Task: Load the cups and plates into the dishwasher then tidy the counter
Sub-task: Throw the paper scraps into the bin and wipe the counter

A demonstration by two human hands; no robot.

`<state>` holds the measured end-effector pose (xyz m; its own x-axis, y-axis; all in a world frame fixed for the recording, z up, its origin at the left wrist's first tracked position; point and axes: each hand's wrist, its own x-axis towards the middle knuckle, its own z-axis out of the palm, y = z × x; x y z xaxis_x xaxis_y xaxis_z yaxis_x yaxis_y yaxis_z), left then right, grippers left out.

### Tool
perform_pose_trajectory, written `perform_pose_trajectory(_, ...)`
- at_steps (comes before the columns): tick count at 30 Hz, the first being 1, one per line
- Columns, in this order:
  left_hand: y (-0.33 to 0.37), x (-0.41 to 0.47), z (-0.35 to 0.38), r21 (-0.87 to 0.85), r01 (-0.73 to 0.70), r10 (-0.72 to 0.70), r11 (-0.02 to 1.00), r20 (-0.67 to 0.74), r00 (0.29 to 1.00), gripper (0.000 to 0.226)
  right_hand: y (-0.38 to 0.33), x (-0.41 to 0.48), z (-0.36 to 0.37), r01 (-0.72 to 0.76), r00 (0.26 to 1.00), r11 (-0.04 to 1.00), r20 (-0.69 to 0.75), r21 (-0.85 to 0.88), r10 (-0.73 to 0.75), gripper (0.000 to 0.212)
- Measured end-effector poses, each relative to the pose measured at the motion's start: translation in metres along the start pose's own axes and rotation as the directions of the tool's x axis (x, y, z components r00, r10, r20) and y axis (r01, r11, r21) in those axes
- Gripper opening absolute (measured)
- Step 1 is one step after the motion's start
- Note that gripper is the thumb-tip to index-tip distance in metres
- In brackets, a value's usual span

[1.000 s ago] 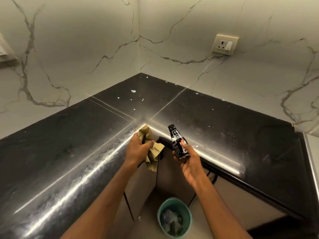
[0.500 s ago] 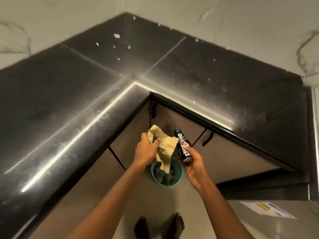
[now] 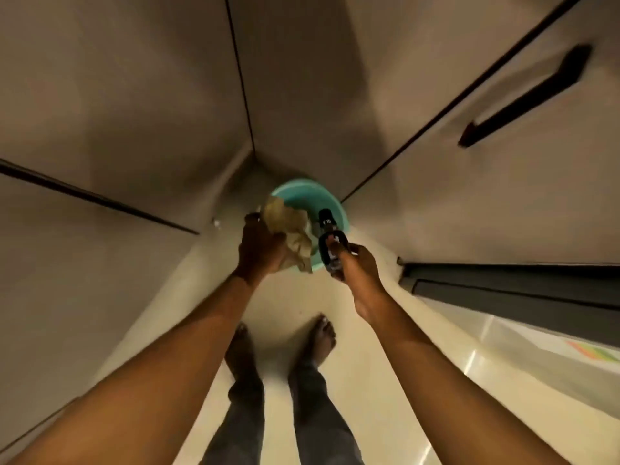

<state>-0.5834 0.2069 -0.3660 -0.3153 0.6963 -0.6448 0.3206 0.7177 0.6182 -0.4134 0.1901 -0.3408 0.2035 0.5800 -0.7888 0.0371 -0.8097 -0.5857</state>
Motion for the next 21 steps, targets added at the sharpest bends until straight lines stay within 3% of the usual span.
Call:
perform_pose_trajectory(4,-0.028,0.045,0.047,0.009,0.017,-0.017,1.000,0.013,1.000,0.063,0.033,0.073,0.010,-0.047,0.999,0.993,-0.001,-0.110,0.048,0.050)
perform_pose_trajectory(7,-0.041,0.069,0.067,0.025,0.003,-0.002,1.000,-0.030,1.000,0.064,0.041,0.110,0.018,-0.043,0.998,0.983,0.036,-0.177,0.050,0.029)
perform_pose_trajectory(11,-0.043,0.091,0.079,0.052,-0.058,0.061,0.997,-0.051,0.997,0.063,0.040,0.137,0.024,-0.032,0.998,0.986,0.040,-0.166,0.039,0.029)
perform_pose_trajectory(15,-0.038,0.093,0.075,0.154,-0.117,0.115,0.981,0.020,0.993,0.072,0.044,0.139,0.025,0.015,0.999,0.965,0.043,-0.262,-0.004,0.052)
perform_pose_trajectory(21,-0.026,0.050,0.042,0.240,-0.222,0.213,0.945,0.061,0.975,0.042,0.037,0.090,0.018,0.071,0.997,0.892,0.017,-0.446,-0.071,0.034)
